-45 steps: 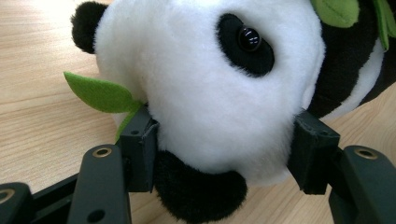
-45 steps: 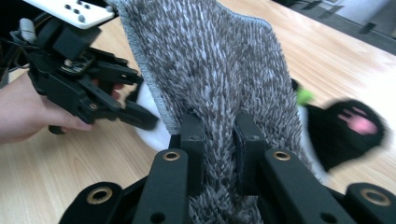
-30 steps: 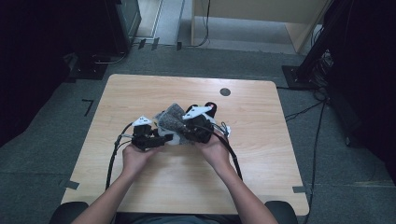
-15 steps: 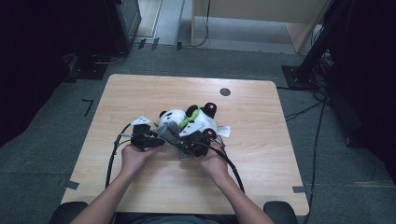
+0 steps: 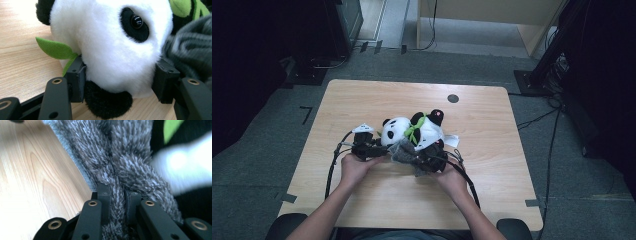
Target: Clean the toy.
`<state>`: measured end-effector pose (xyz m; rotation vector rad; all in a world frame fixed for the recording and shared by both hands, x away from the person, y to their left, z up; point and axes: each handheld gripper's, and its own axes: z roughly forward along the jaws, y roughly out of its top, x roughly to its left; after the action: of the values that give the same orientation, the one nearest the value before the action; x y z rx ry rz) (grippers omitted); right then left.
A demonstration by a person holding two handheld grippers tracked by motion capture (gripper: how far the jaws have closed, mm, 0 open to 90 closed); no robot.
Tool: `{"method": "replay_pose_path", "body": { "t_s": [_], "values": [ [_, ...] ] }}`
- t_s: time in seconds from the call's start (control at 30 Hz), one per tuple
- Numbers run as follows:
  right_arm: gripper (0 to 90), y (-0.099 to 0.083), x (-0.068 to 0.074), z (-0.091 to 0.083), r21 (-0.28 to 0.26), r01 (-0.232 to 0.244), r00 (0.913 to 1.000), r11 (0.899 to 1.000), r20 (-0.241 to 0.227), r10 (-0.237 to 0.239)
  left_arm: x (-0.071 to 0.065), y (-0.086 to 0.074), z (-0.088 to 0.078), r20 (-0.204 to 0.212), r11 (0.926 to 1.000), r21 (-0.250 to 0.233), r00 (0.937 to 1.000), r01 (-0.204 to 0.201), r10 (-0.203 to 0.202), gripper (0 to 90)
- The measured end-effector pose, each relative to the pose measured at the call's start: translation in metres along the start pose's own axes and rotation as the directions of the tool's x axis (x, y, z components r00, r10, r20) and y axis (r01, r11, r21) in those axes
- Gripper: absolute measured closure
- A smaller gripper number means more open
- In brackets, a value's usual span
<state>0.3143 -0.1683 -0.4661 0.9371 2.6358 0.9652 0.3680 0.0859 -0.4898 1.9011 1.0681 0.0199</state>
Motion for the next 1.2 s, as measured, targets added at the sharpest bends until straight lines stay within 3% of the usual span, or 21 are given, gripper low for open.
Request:
{"method": "replay_pose_path", "body": {
  "t_s": [0.1, 0.17, 0.27, 0.77, 0.9, 1.2],
  "values": [
    [80.1, -0.006, -0.005, -0.004, 0.003, -0.028, 0.9996, 1.000, -0.007, 0.028, -0.001, 0.000, 0.000, -0.008, 1.0000, -0.001, 1.0000, 0.000, 0.000, 39.7],
    [80.2, -0.010, -0.009, -0.006, 0.004, -0.053, 0.9985, 0.999, -0.015, 0.053, -0.004, 0.000, 0.001, -0.025, 0.9997, 0.002, 0.9994, -0.024, 0.024, 40.1],
    [80.1, -0.013, -0.014, -0.012, -0.007, -0.065, 0.9976, 0.998, -0.024, 0.064, -0.002, 0.001, 0.001, -0.018, 0.9999, 0.002, 0.9998, -0.012, 0.012, 40.4],
    [78.7, -0.040, -0.052, -0.061, -0.058, -0.164, 0.9864, 0.985, -0.005, 0.164, -0.003, -0.002, 0.003, -0.028, 0.9994, -0.006, 0.9990, -0.034, 0.034, 42.4],
    [78.9, -0.049, -0.061, -0.065, -0.041, -0.193, 0.9812, 0.980, 0.004, 0.193, -0.004, -0.002, 0.004, -0.030, 0.9991, -0.005, 0.9987, -0.043, 0.043, 42.3],
    [79.8, -0.058, -0.079, -0.076, -0.063, -0.256, 0.9652, 0.964, 0.036, 0.259, -0.001, 0.000, 0.003, -0.016, 0.9992, -0.007, 0.9991, -0.039, 0.039, 42.2]
  ]
}}
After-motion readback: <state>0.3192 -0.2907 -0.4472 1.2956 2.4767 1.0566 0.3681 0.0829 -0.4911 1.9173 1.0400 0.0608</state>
